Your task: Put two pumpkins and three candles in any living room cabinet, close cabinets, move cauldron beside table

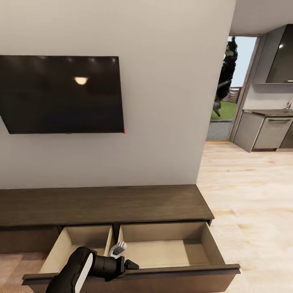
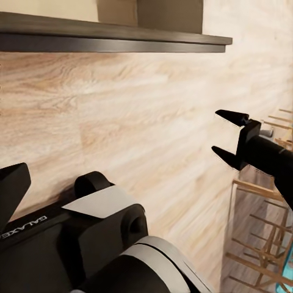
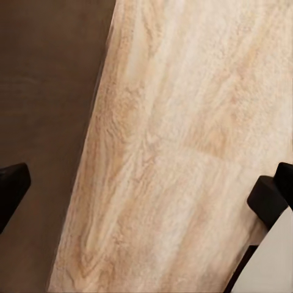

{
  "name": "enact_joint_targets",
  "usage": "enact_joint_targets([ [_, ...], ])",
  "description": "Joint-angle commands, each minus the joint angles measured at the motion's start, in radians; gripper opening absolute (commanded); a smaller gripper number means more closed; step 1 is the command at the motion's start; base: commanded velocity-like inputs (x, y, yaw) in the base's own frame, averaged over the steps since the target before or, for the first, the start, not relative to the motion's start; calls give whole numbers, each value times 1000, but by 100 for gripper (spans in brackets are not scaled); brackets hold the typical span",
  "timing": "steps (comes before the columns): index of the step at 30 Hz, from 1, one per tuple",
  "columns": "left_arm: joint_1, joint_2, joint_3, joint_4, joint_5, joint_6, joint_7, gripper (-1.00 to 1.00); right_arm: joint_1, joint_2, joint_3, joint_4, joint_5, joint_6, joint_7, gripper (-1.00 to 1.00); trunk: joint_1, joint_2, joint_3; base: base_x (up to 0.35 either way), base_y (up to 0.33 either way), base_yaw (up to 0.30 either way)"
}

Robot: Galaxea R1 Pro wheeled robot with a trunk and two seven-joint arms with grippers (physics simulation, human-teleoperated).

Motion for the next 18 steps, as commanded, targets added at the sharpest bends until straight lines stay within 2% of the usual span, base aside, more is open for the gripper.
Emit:
enact_joint_targets([
  [1,0,0,0,0,0,0,0,100,0,0,9,-1,0,-1,-1,100,0,0,0,0,-129,229],
  [8,0,1,0,0,0,0,0,100,-1,1,42,-1,0,-1,-2,100,0,0,0,0,-184,275],
  [18,0,-1,0,0,0,0,0,100,0,2,45,-1,0,0,-2,100,0,0,0,-9,-24,291],
])
